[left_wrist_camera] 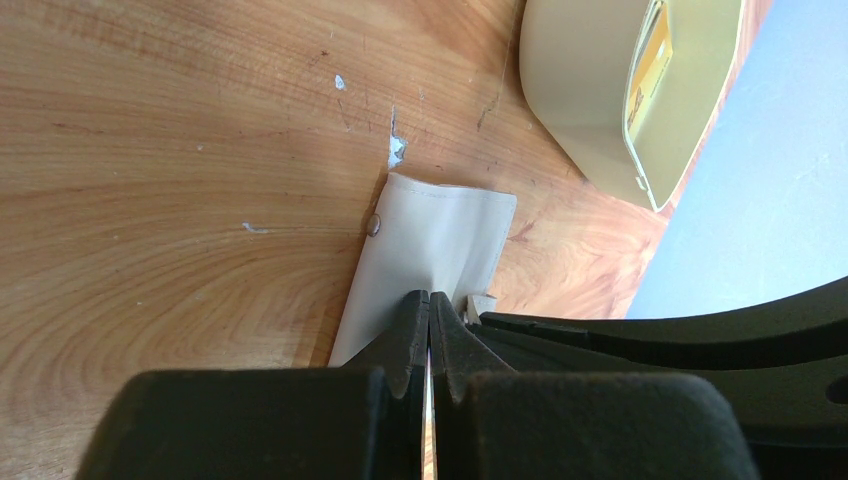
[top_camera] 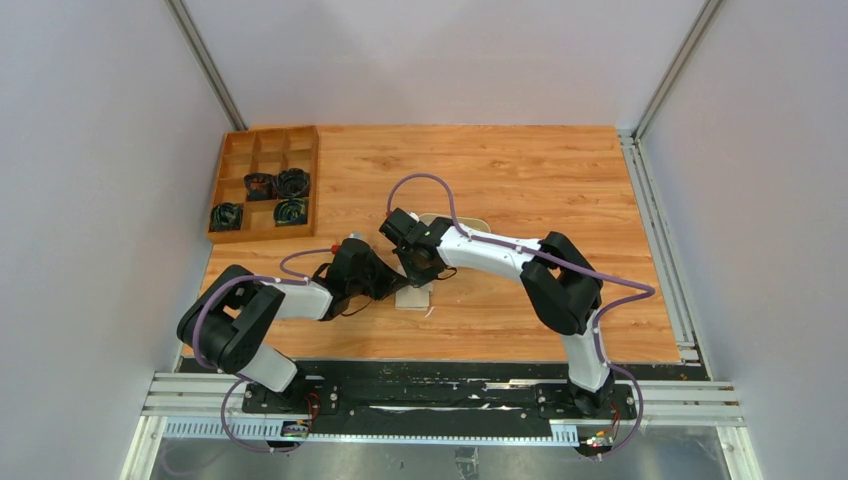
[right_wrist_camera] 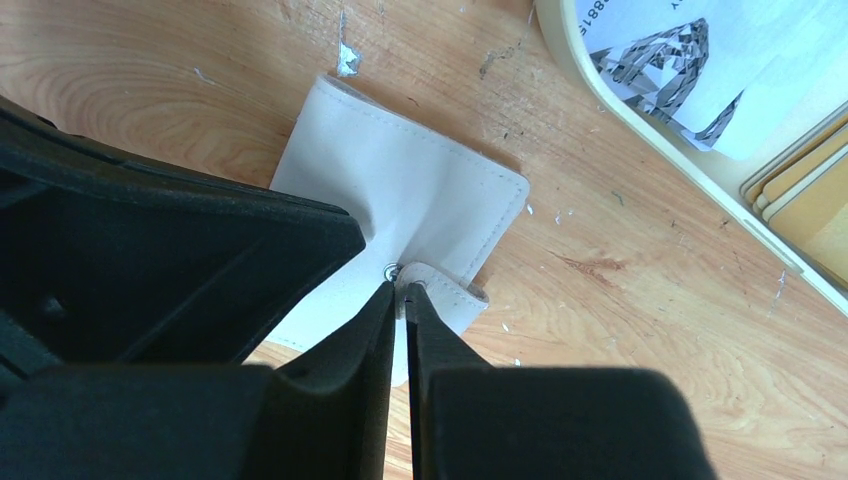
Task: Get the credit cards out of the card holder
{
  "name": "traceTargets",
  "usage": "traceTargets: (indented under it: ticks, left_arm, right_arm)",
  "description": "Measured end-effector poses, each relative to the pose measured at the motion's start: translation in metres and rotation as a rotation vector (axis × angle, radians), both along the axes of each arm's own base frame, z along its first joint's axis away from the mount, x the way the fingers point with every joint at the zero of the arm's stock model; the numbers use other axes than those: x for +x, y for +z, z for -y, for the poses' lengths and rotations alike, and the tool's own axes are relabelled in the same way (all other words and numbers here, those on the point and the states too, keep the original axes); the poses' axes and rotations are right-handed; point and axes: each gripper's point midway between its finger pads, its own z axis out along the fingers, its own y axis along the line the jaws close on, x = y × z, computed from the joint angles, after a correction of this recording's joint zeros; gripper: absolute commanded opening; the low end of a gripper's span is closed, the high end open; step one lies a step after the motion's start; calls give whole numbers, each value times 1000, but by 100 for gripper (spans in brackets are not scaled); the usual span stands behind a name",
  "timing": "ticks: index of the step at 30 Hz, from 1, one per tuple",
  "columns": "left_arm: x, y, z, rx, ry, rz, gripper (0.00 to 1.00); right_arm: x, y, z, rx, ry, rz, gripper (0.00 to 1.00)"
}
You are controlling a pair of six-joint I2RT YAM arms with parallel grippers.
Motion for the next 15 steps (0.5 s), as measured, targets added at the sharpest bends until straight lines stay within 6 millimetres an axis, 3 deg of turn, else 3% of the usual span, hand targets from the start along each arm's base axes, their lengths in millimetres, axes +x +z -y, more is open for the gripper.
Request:
traceTargets:
  ticks: [6,15]
  left_arm:
    - [0,0,0,0,-1,0,0]
    - [0,0,0,0,-1,0,0]
  right_arm:
    - [0,0,0,1,0,1,0]
    - [0,0,-1,3,0,2,0]
